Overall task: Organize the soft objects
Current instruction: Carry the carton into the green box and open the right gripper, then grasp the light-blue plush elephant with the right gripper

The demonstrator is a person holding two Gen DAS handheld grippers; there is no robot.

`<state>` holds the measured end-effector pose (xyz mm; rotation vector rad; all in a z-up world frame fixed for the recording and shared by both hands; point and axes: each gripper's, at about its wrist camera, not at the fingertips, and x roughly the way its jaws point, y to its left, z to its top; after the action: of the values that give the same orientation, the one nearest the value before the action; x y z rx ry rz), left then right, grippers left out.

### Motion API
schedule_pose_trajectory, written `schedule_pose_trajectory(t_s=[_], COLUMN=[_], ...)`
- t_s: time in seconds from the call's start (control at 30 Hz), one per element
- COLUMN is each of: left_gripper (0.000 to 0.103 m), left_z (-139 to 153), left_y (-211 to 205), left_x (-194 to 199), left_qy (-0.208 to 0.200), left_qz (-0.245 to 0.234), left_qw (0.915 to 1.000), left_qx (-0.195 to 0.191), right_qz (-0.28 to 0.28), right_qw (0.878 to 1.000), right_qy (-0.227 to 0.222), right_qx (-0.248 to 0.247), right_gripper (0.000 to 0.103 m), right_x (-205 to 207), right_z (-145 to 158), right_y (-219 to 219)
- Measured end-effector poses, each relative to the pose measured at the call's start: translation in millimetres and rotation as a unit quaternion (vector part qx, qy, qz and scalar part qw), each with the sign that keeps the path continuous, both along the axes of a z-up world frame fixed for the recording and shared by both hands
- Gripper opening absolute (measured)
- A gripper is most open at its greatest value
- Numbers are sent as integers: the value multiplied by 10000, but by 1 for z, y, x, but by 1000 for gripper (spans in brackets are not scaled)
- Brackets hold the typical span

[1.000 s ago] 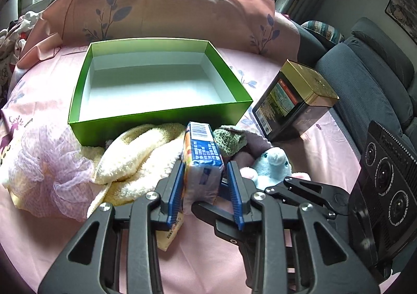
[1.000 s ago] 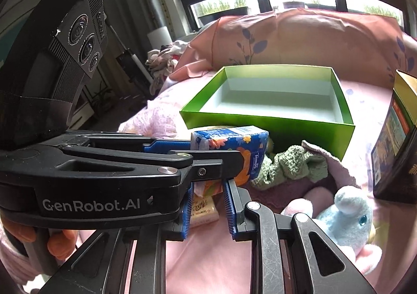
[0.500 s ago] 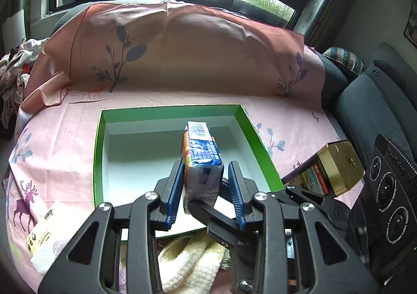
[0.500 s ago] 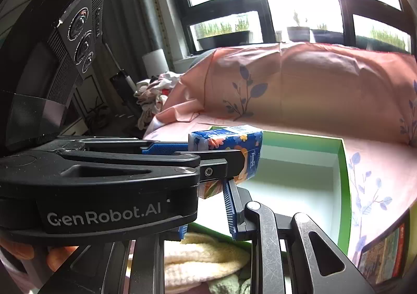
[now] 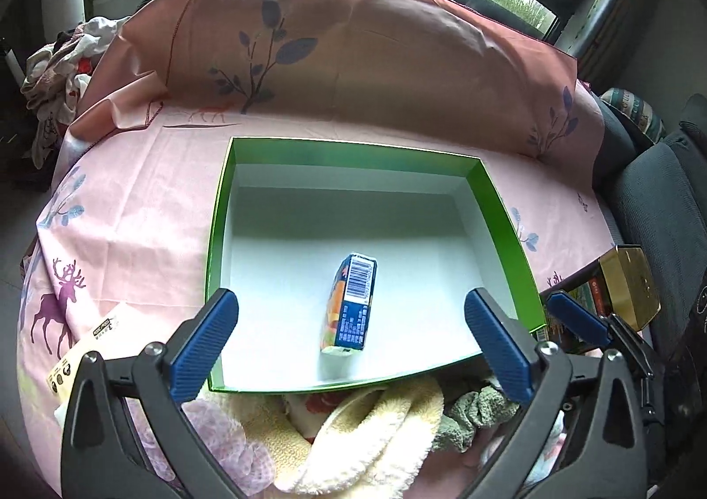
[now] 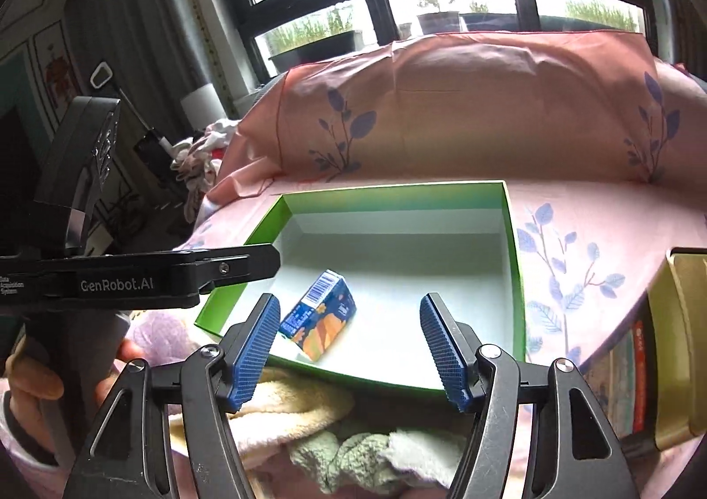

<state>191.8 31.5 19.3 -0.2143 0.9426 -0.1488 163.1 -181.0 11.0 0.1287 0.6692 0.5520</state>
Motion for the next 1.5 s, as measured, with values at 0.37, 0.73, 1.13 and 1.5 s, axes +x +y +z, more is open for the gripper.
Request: schedule_pose_trajectory(t_s=[0.37, 0.73, 1.13, 1.5], left_gripper=[102, 102, 102, 85], left_z=[4, -51, -81, -93], left_y=[-29, -81, -124, -132], left_x=[-72, -110, -86, -82], left_qy=[-159, 620, 1128, 1329], left_qz=[-387, -855, -917, -1240], left_qw=[9990, 9924, 9847, 9755], left_qx=[136, -628, -962, -1235], right_qz=[-251, -715, -254, -81], right_qw=[9996, 9948, 9871, 9869], right_qy=[99, 724, 1174, 1371], right_qx=[-102, 101, 1056, 847], right_gripper=[67, 67, 77, 79], right_x=[-70, -113, -109, -97], right_z=[-7, -58, -86, -105], right_y=[-50, -101, -116, -94])
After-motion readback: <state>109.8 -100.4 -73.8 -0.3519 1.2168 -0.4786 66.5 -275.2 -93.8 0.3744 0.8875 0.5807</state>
